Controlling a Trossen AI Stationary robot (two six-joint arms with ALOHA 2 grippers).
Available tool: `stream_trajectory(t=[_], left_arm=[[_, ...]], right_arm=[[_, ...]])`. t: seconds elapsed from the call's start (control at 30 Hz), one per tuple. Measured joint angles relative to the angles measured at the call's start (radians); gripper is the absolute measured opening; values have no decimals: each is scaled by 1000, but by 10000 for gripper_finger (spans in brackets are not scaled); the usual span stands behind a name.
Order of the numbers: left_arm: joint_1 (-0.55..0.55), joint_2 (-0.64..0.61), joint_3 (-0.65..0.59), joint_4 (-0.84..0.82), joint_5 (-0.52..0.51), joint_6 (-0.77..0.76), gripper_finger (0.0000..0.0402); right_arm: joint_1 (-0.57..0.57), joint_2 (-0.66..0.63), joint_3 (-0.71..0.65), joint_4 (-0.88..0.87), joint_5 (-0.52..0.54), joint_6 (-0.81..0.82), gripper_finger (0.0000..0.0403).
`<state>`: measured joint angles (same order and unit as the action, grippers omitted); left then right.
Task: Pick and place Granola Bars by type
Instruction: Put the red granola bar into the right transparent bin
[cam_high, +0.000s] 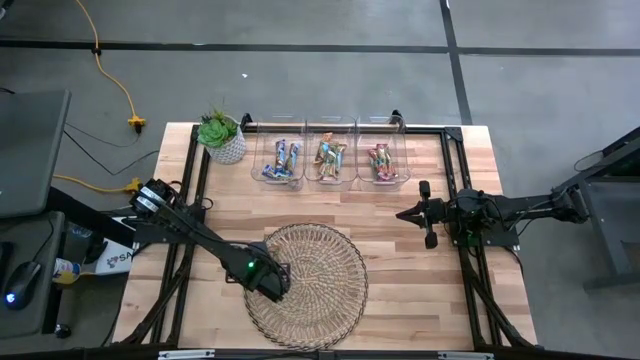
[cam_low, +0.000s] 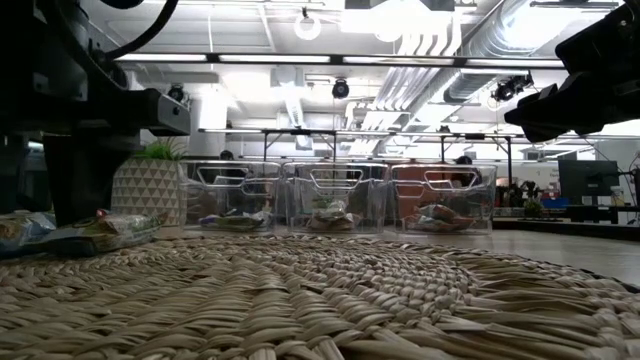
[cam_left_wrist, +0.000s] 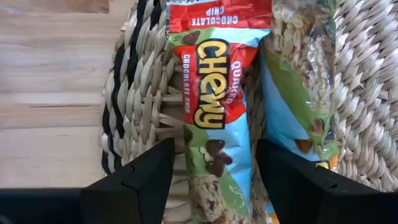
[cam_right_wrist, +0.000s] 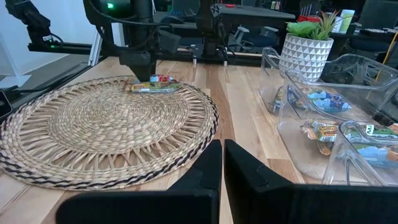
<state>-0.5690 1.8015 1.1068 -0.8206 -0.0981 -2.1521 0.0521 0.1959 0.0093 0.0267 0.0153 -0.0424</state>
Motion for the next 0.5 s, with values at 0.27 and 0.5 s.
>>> stream_trajectory(t=[0.27, 0.5], left_arm=[[0, 0, -1, 10, 0, 0, 193], [0, 0, -1, 16, -1, 0, 140]], right_arm=[[0, 0, 0, 0, 0, 0, 0], [0, 0, 0, 0, 0, 0, 0]])
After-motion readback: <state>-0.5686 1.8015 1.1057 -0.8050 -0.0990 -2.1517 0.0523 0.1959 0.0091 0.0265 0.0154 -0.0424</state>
